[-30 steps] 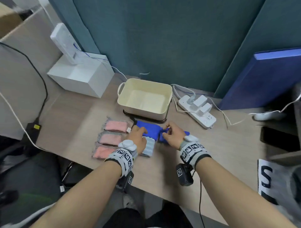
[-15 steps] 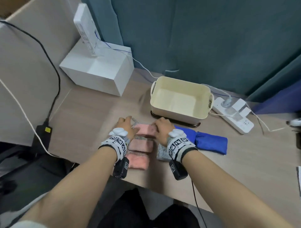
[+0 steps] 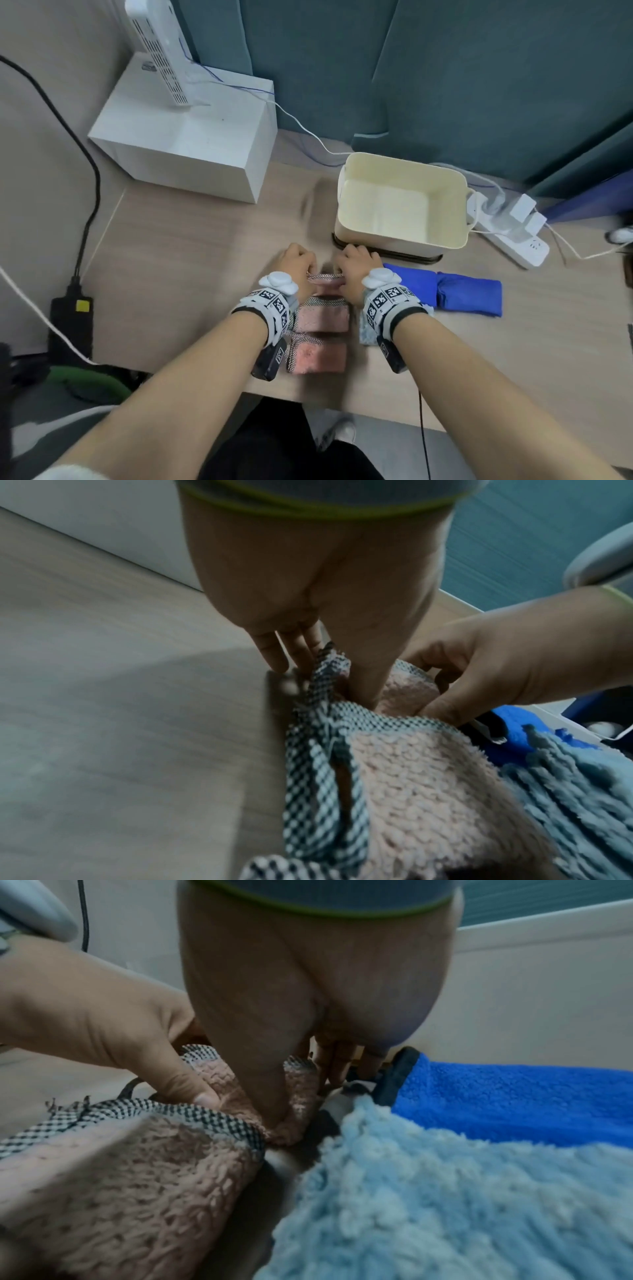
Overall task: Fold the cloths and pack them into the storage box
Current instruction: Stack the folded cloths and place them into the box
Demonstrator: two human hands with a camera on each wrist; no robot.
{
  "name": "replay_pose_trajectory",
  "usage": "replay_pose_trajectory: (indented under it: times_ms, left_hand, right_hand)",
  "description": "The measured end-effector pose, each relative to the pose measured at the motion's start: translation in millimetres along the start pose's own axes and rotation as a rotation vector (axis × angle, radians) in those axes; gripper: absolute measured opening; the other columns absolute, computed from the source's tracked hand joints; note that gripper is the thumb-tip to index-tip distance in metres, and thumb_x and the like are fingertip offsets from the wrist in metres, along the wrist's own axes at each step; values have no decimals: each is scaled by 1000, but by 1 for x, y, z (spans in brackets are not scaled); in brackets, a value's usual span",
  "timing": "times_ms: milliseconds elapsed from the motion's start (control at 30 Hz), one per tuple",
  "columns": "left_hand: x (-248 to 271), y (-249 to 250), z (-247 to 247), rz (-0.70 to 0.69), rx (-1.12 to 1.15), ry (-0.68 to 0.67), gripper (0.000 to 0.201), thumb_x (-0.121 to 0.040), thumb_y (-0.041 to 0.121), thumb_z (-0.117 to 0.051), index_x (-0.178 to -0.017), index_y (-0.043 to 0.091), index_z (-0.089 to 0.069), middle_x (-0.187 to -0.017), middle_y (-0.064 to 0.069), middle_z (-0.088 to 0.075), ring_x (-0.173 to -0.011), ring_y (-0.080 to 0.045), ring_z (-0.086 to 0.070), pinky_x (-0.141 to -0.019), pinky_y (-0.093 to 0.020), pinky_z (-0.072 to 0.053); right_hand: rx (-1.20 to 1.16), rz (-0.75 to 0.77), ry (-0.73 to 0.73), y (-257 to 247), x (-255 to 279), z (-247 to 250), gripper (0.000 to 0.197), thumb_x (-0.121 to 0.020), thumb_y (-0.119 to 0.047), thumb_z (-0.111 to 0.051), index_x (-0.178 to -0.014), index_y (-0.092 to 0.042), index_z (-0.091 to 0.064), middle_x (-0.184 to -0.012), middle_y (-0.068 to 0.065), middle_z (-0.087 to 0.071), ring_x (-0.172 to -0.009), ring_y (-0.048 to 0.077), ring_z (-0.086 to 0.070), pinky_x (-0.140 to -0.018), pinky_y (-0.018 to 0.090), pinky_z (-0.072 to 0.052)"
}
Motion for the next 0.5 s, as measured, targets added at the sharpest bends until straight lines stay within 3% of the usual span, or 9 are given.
replay_pose_trajectory:
  times_ms: [67, 100, 167, 233, 367, 433, 500]
  left_hand:
    - [3, 3, 1, 9, 82, -15, 37, -68, 33, -83, -78, 30, -47, -98, 6, -52, -88, -23, -55, -72, -34, -47]
    - [3, 3, 1, 33, 133, -16, 39, -69, 30, -83, -78, 28, -45, -90, 3, -56, -82, -26, -59, -66, -35, -47]
    - [15, 7, 6, 57, 209, 25, 43, -71, 38, -81, -86, 29, -42, -77, -1, -62, -65, -25, -59, -56, -34, -47]
    - [24, 7, 13, 80, 277, 83, 41, -75, 41, -78, -95, 34, -43, -77, -1, -63, -61, -20, -58, -50, -32, -44]
    - [47, 4, 19, 137, 293, 158, 35, -81, 36, -73, -109, 35, -51, -91, 1, -65, -77, -19, -59, -67, -31, -46]
    - [59, 2, 12, 184, 285, 140, 37, -82, 35, -73, -111, 30, -52, -89, -4, -66, -76, -23, -60, -67, -32, -46]
    - [70, 2, 4, 223, 260, 110, 40, -81, 37, -75, -111, 28, -51, -84, -2, -63, -76, -24, -60, -64, -31, -43]
  right_hand:
    - [-99, 0, -1, -1, 3, -1, 30, -79, -17, -65, -99, -35, -50, -111, -3, -53, -109, 26, -49, -82, 38, -31]
    - [-179, -36, -3, -2, 3, -1, 30, -77, -18, -64, -93, -36, -46, -102, -7, -57, -104, 26, -54, -81, 38, -36]
    - [-388, -97, 26, -1, 16, 3, 30, -80, -27, -68, -93, -37, -43, -87, -8, -63, -90, 26, -63, -76, 39, -49]
    - [-592, -96, 58, 1, 28, 9, 35, -81, -28, -74, -101, -36, -46, -81, -6, -68, -78, 21, -66, -69, 34, -53]
    - [-746, -114, 107, 0, 52, 12, 40, -80, -22, -75, -115, -28, -56, -91, -2, -70, -81, 17, -63, -67, 27, -44]
    - [-710, -135, 74, -4, 60, 5, 42, -81, -20, -73, -119, -26, -56, -98, 1, -69, -87, 21, -64, -71, 25, -41]
    - [-686, -160, 36, -7, 68, -2, 40, -82, -19, -73, -119, -23, -56, -94, 1, -68, -86, 23, -62, -71, 26, -40]
Point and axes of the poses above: each hand's wrist, its own x-axis away from the middle knuckle, its own z-axis out of the back of the hand, y = z × x, the point moved 1 cm from there along -x, towards the middle knuckle
